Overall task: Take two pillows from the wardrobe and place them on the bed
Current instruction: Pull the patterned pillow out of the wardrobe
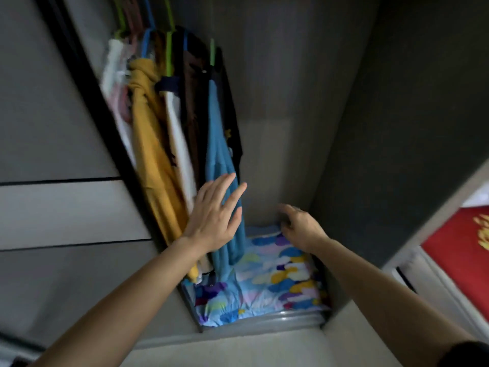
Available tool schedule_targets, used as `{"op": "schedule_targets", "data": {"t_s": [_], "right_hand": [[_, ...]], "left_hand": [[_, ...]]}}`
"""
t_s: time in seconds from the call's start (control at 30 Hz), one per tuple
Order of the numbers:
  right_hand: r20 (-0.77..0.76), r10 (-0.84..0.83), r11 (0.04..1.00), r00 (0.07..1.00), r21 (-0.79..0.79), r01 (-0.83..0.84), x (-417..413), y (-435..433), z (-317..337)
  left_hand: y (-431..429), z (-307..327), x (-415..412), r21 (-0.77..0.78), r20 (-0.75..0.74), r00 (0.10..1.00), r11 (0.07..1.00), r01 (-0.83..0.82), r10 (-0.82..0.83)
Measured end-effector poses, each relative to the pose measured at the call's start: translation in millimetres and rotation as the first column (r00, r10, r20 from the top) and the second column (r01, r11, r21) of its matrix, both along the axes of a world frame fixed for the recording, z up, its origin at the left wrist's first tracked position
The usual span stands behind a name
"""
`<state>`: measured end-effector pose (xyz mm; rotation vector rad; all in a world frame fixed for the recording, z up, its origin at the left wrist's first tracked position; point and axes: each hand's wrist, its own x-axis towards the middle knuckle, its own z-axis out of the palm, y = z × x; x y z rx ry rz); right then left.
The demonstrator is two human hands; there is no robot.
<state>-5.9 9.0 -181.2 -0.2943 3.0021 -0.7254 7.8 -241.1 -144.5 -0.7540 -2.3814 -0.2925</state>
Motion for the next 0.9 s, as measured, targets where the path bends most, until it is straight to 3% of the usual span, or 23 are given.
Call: {"op": "schedule_targets", "data": {"t_s": [0.1,0.23,0.4,0.57,0.67,0.77,0.9], "right_hand": [[0.007,-0.095,0.995,0.995,0.022,0.095,-0.1,55.6,-14.6],[0.043,-0.160,0.986,0.986,0.056,0.157,-23.5,119.5,-42.0],[0.145,-0.178,0.983,0.973,-0.012,0.182,-78.6,163.8,-95.6],[0.308,-0.087,0.995,0.947,-0.029,0.101,-134.3,171.3,-164.2],[0.397,-0.042,0.999,0.917,-0.006,0.048,-160.5,161.8,-201.0],[0.400,0.005,1.000,0.916,0.022,-0.015,-186.2,149.1,-235.7],[0.417,0.022,0.999,0.909,0.015,-0.031,-221.8,130.8,-292.1]], "left_hand": [[43.4,-17.3,-27.7,0.004,0.150,0.988,1.000,0.026,-0.026],[89.1,-52.0,-62.6,-0.008,0.334,0.941,0.998,-0.057,0.057],[119.7,-107.6,-100.6,-0.089,0.471,0.860,0.981,-0.173,0.195],[128.4,-168.4,-136.9,-0.207,0.574,0.765,0.956,-0.210,0.292],[132.4,-208.1,-148.6,-0.256,0.652,0.659,0.927,-0.273,0.374],[132.0,-249.3,-167.6,-0.314,0.716,0.555,0.905,-0.287,0.424],[130.3,-313.6,-208.1,-0.331,0.761,0.481,0.898,-0.289,0.435]]}}
